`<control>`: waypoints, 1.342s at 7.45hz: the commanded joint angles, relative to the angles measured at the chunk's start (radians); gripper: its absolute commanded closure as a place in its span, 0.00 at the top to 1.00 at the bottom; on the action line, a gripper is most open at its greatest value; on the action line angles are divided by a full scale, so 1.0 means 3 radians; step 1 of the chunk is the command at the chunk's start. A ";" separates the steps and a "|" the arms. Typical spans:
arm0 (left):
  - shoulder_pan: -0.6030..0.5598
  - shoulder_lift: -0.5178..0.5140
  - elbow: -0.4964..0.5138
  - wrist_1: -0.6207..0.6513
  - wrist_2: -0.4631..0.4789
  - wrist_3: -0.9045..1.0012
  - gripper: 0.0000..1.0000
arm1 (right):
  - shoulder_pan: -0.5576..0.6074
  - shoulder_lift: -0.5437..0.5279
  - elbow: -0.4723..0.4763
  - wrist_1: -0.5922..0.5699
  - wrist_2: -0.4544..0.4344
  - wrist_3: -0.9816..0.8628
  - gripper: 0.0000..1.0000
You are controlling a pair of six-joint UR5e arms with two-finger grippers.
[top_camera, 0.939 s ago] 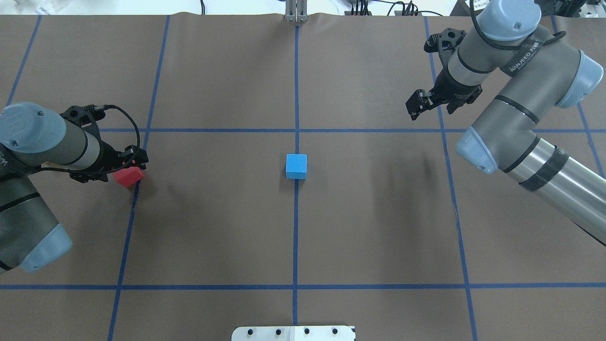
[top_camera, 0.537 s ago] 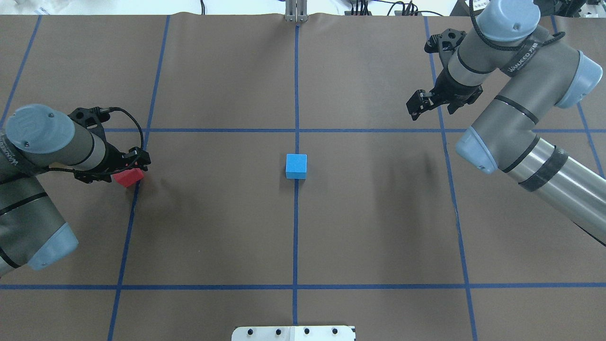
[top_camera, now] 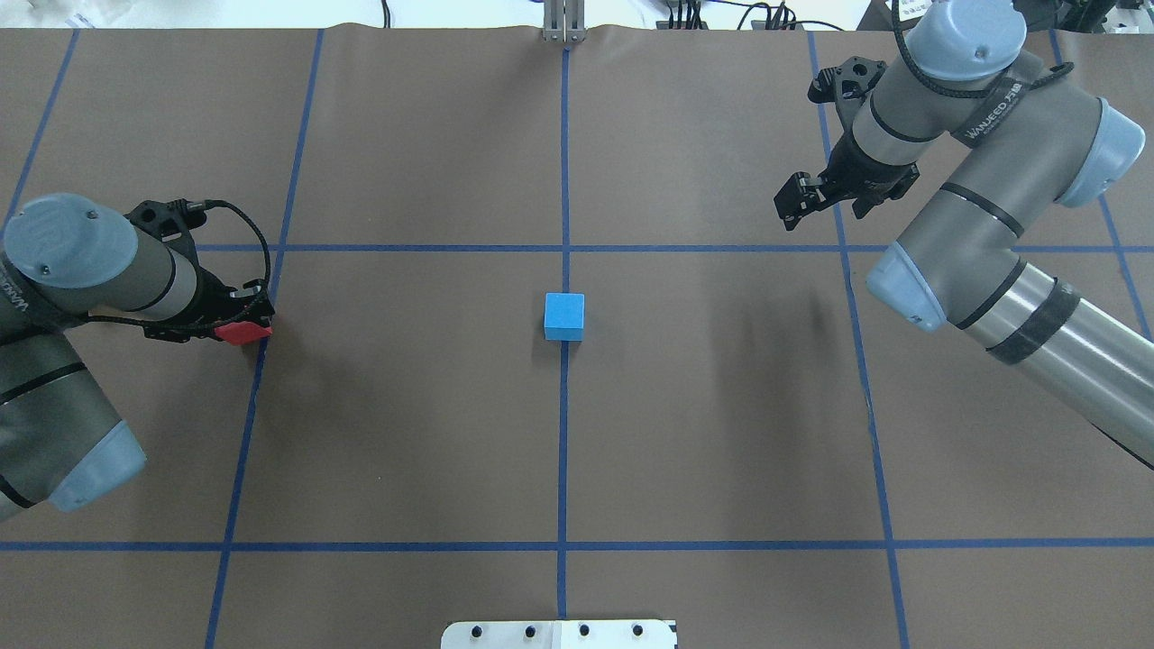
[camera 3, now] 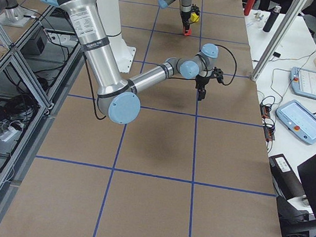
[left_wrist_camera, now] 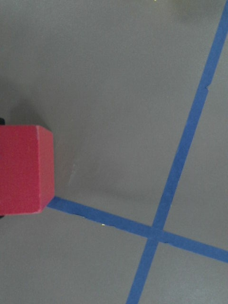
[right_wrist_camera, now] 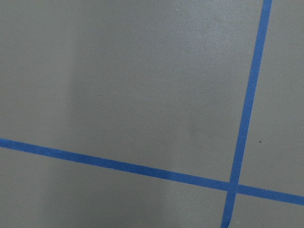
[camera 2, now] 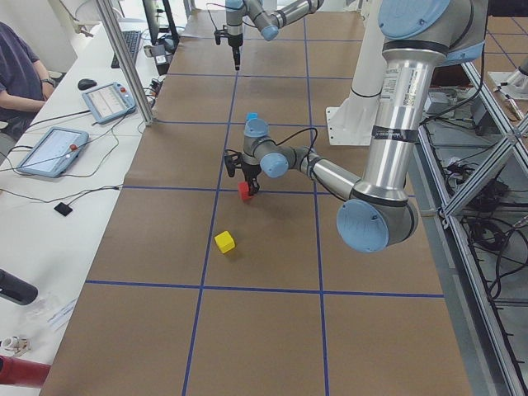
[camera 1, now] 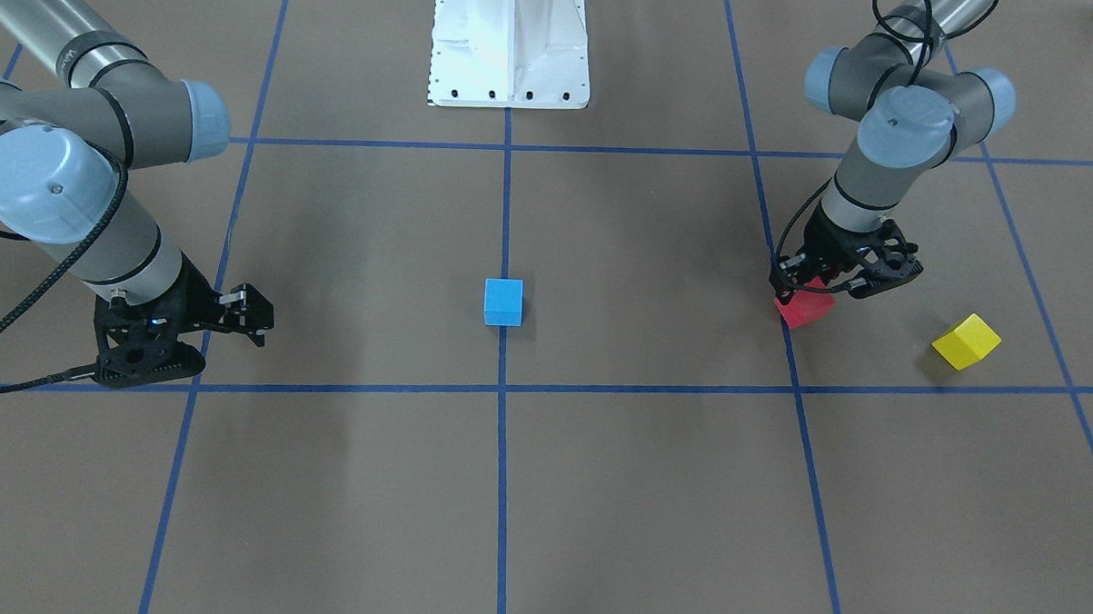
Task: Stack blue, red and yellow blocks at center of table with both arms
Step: 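Carry the red cube with the left gripper over the blue cube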
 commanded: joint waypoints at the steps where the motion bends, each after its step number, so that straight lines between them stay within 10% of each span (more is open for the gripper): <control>1: -0.0027 -0.0299 -0.0307 0.0788 0.0005 0.0477 0.00 | 0.0005 -0.0005 -0.0009 0.0000 0.0005 -0.0005 1.00; 4: 0.0197 -0.1535 -0.0273 0.1841 0.0005 0.0511 0.00 | 0.0162 -0.0122 -0.0004 -0.0005 0.0051 -0.0284 1.00; 7: 0.0351 -0.2315 0.0467 0.1725 -0.0010 0.0958 0.00 | 0.0571 -0.0352 -0.0004 -0.0005 0.0388 -0.0434 1.00; 10: 0.0468 -0.2347 0.0913 0.1111 -0.0010 0.0829 0.00 | 0.0629 -0.0404 -0.0004 -0.0005 0.0419 -0.0429 1.00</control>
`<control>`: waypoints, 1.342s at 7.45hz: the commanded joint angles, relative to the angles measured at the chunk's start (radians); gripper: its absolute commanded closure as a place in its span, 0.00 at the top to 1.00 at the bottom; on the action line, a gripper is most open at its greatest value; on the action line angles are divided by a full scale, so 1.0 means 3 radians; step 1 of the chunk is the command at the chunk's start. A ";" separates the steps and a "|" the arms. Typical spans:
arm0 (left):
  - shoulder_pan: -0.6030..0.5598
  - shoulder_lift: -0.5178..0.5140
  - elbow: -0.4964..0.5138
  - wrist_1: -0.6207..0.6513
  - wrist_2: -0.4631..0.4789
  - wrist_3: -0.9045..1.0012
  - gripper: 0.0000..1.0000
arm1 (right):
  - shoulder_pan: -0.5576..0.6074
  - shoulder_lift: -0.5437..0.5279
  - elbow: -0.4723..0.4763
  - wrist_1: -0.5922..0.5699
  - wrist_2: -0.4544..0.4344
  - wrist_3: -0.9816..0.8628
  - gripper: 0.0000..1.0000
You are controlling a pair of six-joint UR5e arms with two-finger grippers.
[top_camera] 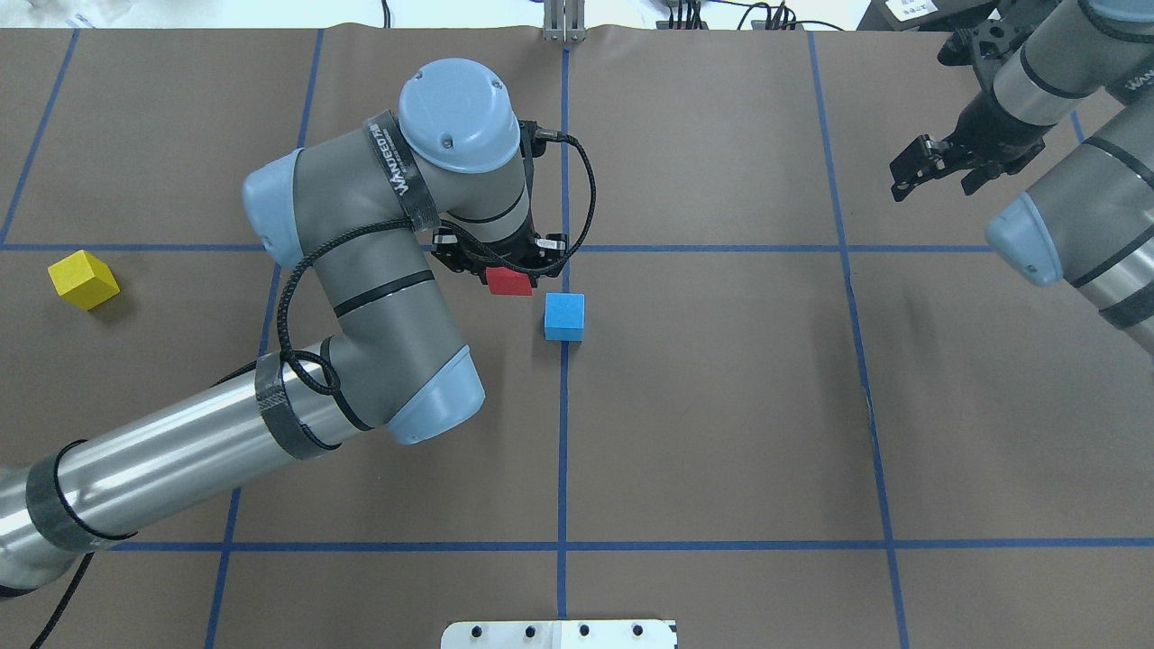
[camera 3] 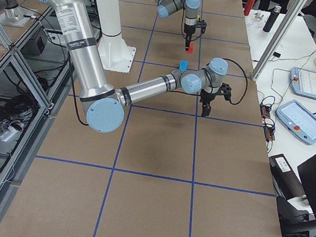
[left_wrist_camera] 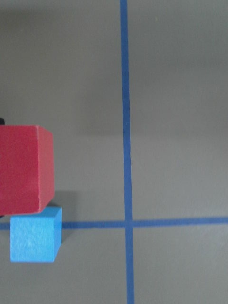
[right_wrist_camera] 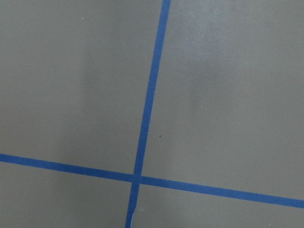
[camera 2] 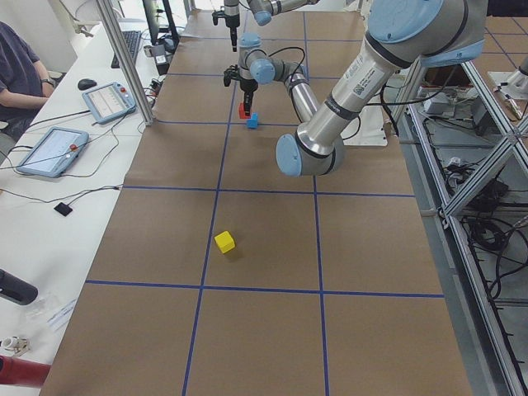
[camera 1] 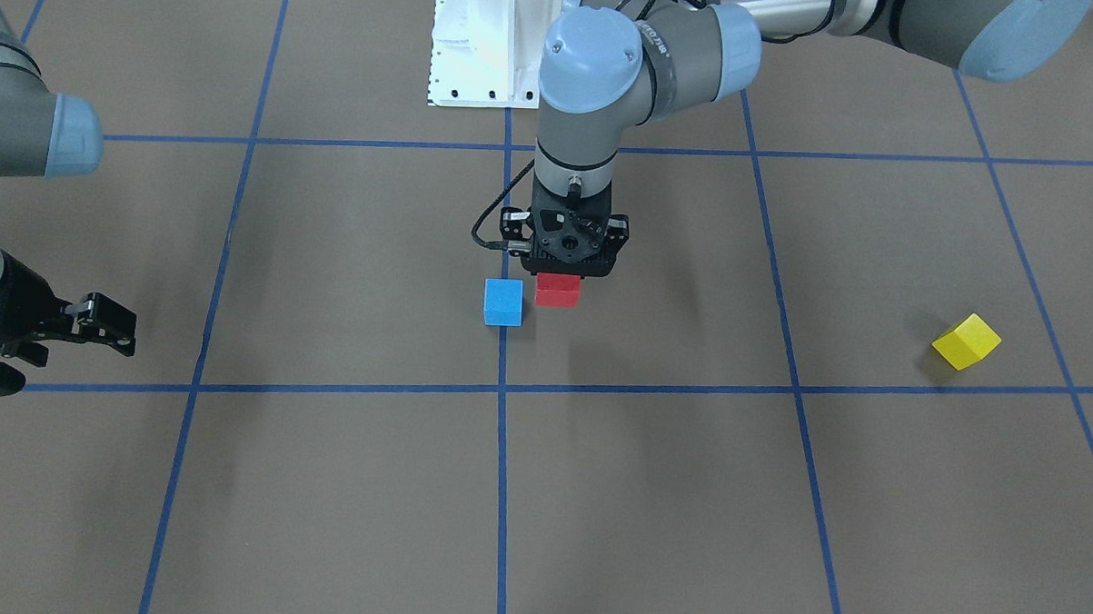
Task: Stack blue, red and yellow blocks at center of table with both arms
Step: 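Carry the red cube with the left gripper over the blue cube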
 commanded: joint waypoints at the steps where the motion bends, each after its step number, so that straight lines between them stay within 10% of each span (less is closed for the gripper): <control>1: 0.0065 -0.0034 0.0175 -0.0191 -0.0006 -0.0253 0.00 | 0.0021 -0.0020 0.0000 0.0000 0.0003 0.0002 1.00; 10: 0.0152 -0.0305 0.0518 -0.0176 -0.0016 -0.0290 0.00 | 0.0016 -0.0015 0.0000 0.0000 -0.0002 0.0033 1.00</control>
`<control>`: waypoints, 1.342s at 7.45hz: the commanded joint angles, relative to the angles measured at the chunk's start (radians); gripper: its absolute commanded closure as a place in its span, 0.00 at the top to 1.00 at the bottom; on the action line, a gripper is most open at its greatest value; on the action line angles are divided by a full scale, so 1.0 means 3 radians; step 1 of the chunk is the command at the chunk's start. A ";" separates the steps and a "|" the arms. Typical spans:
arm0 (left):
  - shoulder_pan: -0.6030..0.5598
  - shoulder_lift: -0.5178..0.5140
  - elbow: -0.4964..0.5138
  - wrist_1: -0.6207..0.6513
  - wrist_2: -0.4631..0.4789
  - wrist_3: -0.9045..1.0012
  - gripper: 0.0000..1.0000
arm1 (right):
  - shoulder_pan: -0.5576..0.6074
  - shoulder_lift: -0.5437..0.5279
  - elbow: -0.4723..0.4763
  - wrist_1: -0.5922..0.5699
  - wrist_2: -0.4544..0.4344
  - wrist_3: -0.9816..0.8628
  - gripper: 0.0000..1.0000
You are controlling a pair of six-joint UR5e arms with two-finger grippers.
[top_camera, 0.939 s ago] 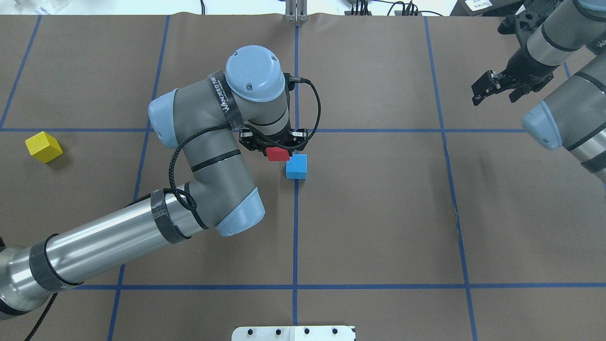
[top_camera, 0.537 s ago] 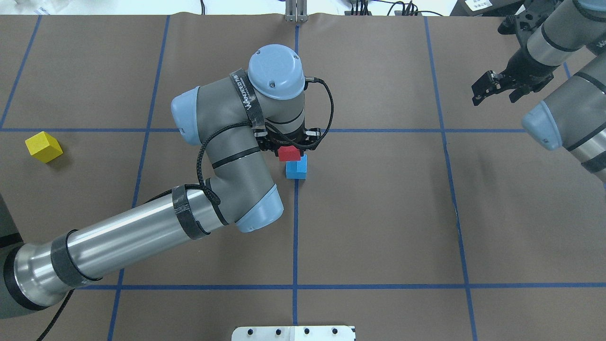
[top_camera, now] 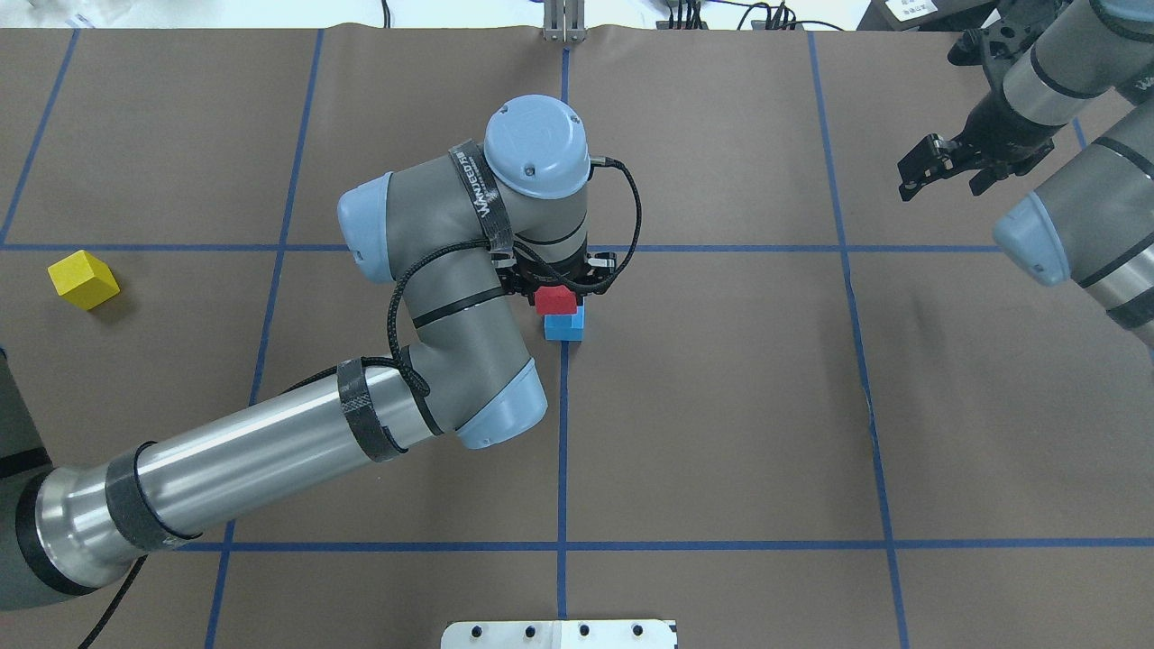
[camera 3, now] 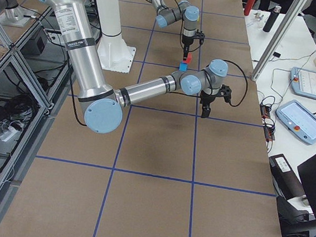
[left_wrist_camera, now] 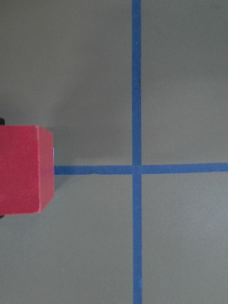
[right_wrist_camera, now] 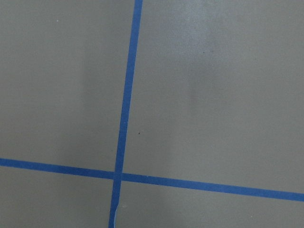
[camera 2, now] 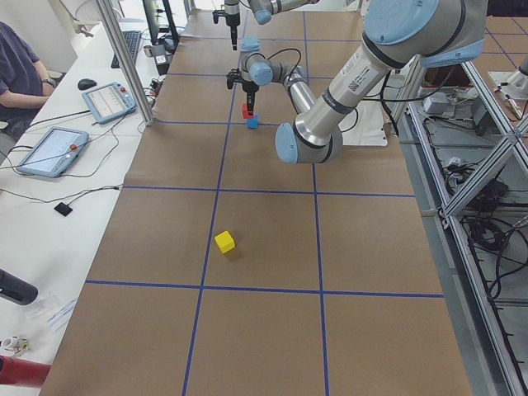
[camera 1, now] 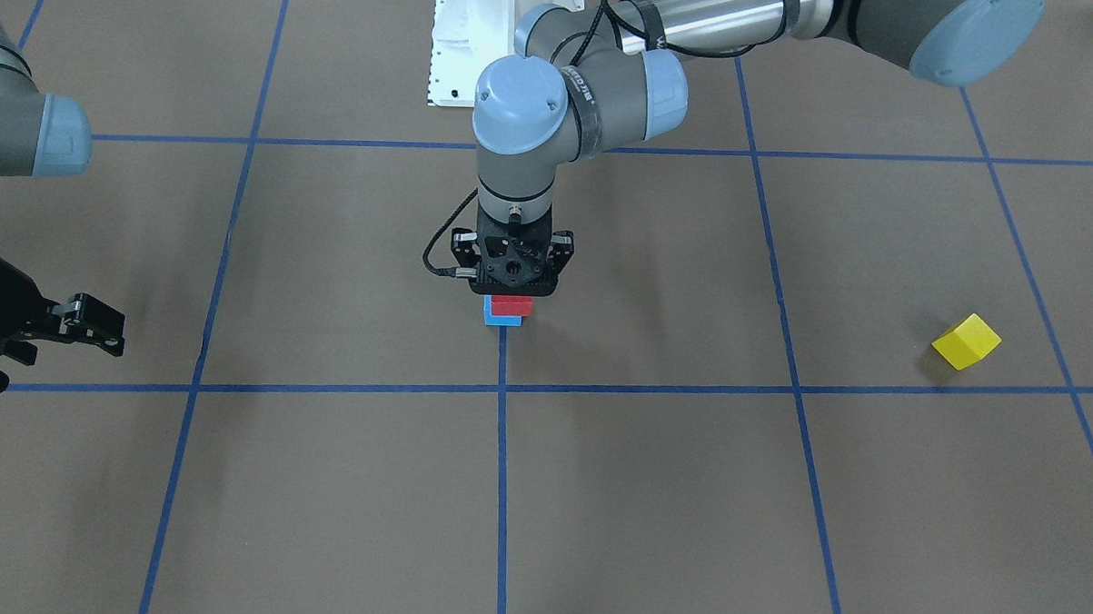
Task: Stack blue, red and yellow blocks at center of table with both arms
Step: 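Lower the red cube onto the blue cube and open the left gripper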
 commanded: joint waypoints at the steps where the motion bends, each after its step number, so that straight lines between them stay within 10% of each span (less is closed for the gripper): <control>1: 0.0007 0.0006 0.0001 -0.0004 -0.0001 0.0005 0.00 | 0.0000 0.0002 0.0000 0.0005 0.0004 0.0009 1.00; 6: 0.0007 0.0001 0.0001 -0.0009 -0.0007 0.0036 0.17 | 0.0000 0.0002 0.0000 0.0000 0.0004 -0.0012 1.00; 9: 0.0007 0.0001 0.0001 -0.0009 -0.0001 -0.0004 0.91 | 0.0000 0.0002 0.0000 0.0000 0.0009 -0.0012 1.00; 10: 0.0027 0.0006 0.0001 -0.0009 -0.0001 -0.0025 0.99 | 0.0000 0.0007 0.0000 0.0000 0.0004 -0.0012 1.00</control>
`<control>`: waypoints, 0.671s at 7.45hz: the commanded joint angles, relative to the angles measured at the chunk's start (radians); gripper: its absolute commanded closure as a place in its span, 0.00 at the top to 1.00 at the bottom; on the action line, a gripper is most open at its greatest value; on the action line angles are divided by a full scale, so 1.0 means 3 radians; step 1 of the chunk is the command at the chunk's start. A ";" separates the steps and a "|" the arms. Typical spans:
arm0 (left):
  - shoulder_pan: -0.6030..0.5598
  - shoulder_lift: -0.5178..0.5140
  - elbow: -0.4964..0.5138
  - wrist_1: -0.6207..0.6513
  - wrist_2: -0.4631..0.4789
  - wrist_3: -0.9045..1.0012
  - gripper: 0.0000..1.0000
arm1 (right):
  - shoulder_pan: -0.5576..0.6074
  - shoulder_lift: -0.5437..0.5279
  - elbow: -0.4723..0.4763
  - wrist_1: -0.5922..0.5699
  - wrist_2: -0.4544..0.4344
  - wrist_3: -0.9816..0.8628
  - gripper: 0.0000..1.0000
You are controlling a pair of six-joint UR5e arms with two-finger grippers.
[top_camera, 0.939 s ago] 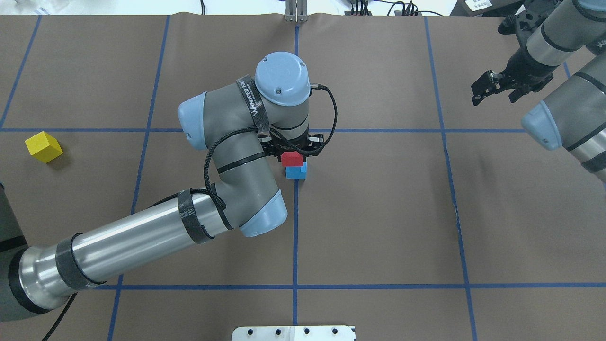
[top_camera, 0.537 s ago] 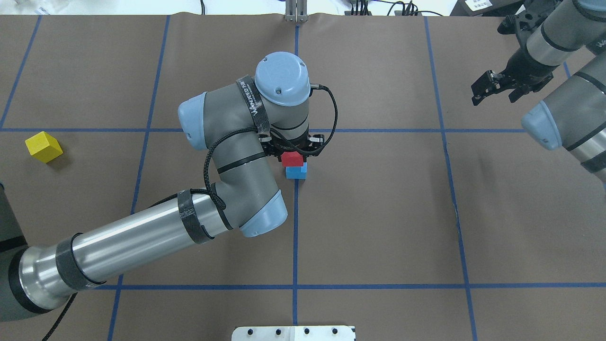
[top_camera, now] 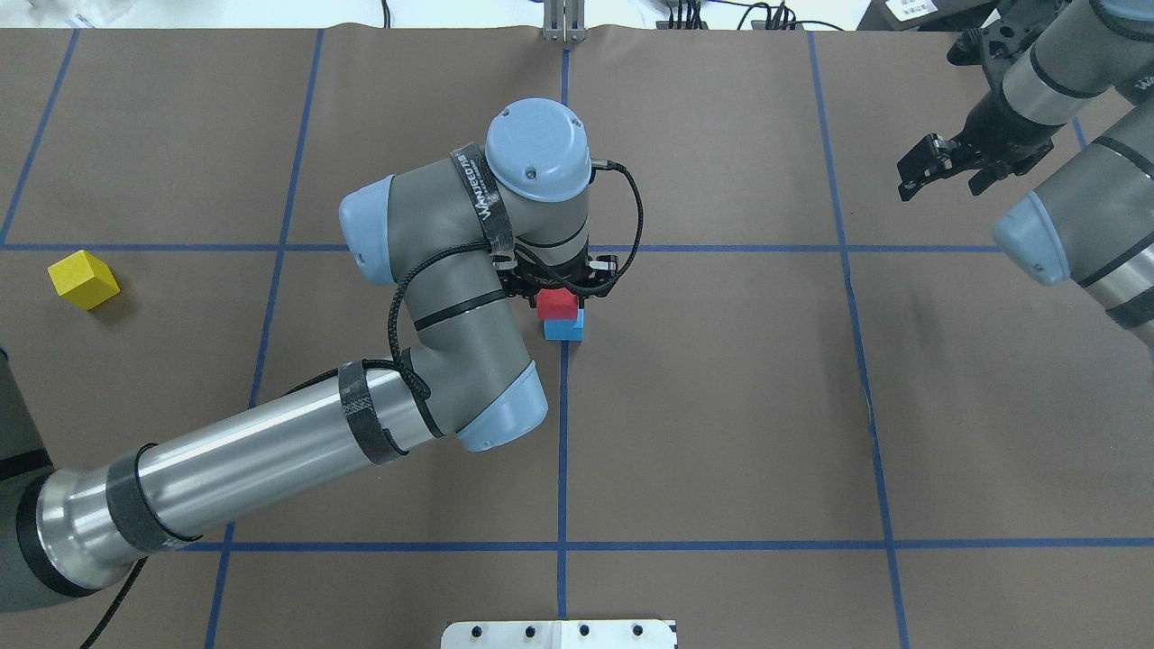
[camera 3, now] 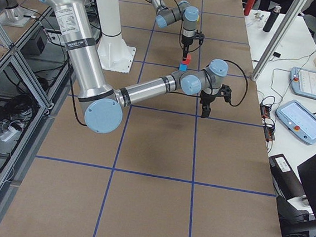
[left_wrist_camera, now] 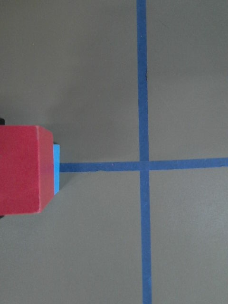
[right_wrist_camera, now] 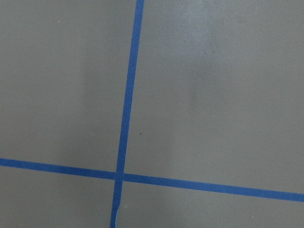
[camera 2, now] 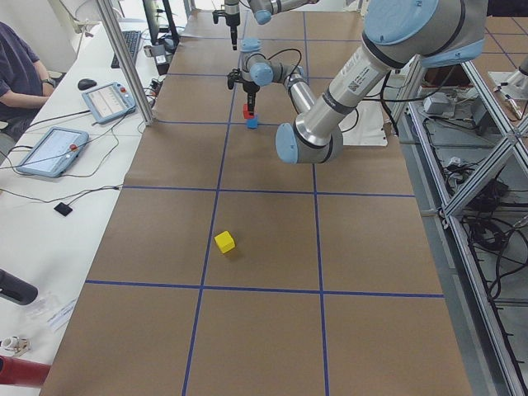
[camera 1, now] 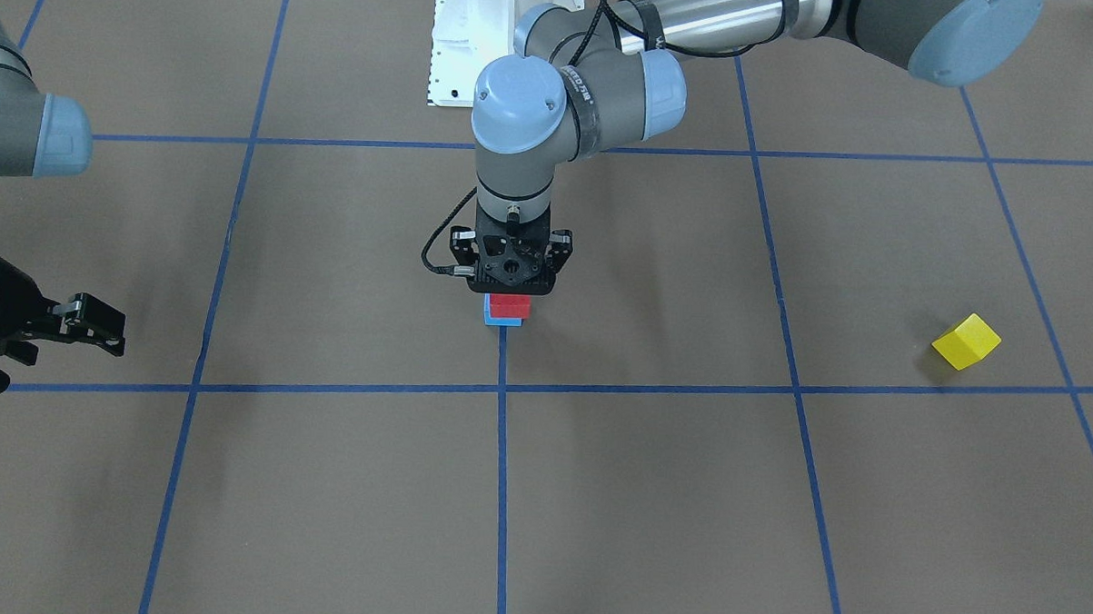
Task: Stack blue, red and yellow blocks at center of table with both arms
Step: 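Lower the red cube onto the blue cube and open the left gripper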
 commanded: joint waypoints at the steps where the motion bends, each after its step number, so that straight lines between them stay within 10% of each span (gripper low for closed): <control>1: 0.0019 0.0004 0.0000 -0.0010 0.0002 -0.0124 0.99 | 0.0000 0.0009 0.0005 0.0000 0.0002 0.0000 1.00; 5: -0.0271 0.0167 -0.0376 0.0208 -0.0003 -0.0019 0.99 | 0.0000 0.0004 0.0031 0.0000 0.0007 0.0005 1.00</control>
